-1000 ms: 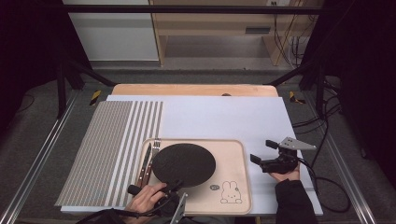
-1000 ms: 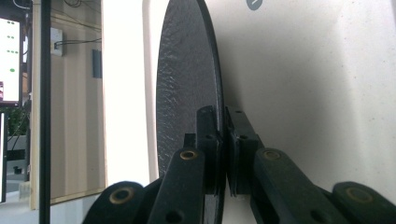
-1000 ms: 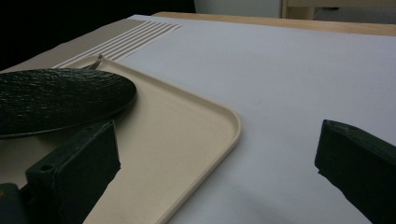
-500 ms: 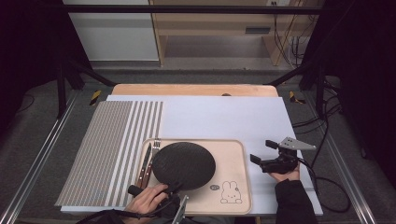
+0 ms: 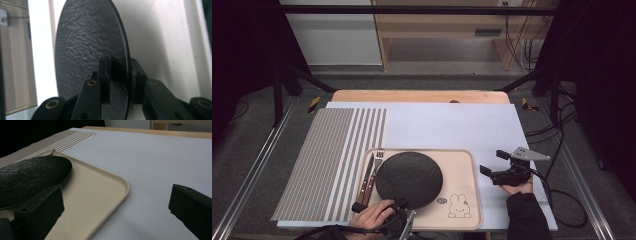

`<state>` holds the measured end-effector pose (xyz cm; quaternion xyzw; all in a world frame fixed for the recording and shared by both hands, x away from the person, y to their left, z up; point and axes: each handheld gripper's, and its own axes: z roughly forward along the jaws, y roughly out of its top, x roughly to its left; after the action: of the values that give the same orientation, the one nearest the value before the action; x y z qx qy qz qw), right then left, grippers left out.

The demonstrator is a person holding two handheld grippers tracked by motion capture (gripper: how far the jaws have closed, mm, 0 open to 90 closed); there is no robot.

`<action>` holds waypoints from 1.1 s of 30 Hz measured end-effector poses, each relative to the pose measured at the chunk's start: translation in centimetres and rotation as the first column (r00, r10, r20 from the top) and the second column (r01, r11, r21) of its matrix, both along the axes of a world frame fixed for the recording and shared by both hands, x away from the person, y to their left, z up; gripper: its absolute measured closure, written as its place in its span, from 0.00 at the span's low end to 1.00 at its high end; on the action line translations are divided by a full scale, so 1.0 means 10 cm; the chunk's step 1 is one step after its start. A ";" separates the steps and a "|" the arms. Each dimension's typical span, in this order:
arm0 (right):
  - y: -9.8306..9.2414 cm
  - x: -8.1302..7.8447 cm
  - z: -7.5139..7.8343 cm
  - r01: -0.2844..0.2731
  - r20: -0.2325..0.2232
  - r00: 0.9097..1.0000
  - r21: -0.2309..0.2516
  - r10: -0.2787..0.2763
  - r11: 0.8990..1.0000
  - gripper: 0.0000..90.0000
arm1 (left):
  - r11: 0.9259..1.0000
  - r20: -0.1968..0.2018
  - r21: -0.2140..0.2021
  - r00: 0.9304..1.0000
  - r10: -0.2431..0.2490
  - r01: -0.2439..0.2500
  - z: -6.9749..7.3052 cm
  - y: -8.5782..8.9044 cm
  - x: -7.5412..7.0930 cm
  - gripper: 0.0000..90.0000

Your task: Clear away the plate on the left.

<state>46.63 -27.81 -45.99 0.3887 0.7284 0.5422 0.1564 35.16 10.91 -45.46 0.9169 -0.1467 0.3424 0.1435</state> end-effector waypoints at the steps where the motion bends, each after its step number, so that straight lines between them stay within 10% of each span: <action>1: 0.00 0.00 0.00 0.000 -0.001 1.000 0.000 0.000 1.000 0.00 | 1.000 -0.005 -0.001 1.000 0.004 -0.004 -0.01 0.00 0.00 0.82; 22: 0.00 0.00 0.00 -0.001 -0.002 1.000 0.001 0.001 1.000 0.00 | 0.995 -0.135 -0.043 0.987 0.086 -0.092 -0.02 -0.01 0.12 0.56; 33: 0.00 0.00 0.00 -0.002 -0.003 1.000 0.000 0.002 1.000 0.00 | 0.972 -0.264 -0.137 0.953 0.151 -0.192 0.10 0.06 0.19 0.33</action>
<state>46.66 -27.77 -46.04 0.3885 0.7291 0.5418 0.1549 37.04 11.52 -44.46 0.9475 -0.0186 0.2451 0.2044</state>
